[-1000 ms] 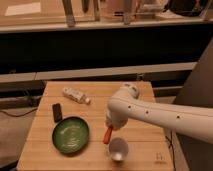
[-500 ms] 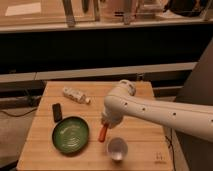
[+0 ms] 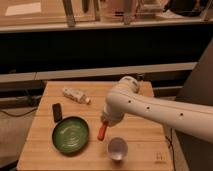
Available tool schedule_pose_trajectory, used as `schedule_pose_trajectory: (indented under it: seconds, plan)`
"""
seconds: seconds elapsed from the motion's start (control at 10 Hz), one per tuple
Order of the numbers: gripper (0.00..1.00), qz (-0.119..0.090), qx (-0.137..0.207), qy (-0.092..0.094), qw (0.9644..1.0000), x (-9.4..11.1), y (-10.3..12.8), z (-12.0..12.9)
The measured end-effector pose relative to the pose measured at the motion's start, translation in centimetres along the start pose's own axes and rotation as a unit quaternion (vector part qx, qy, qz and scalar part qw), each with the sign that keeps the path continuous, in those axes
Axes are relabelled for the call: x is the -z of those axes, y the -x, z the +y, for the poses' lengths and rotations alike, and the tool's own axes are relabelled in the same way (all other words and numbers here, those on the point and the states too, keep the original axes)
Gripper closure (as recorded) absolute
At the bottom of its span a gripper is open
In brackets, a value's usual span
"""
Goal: Place the pepper in the ceramic cup
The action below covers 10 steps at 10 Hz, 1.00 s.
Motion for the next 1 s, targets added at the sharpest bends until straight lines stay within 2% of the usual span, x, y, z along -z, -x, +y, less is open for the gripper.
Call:
schedule_pose_trajectory:
  seconds: [0.2,0.5,0.7,1.0]
  plan:
    - [1.0,0.005,-0.01,-0.008,0.9999,1.4,-0.1,1.7]
    - [1.0,0.005,-0.024,-0.011,0.9996,1.8,-0.3,3.9]
    - [1.0,0.014,-0.024,-0.013,0.9995,1.6,-0.2,4.6]
    - [1.0,0.047,-0.018,-0.021,0.9985,1.2,-0.5,5.9]
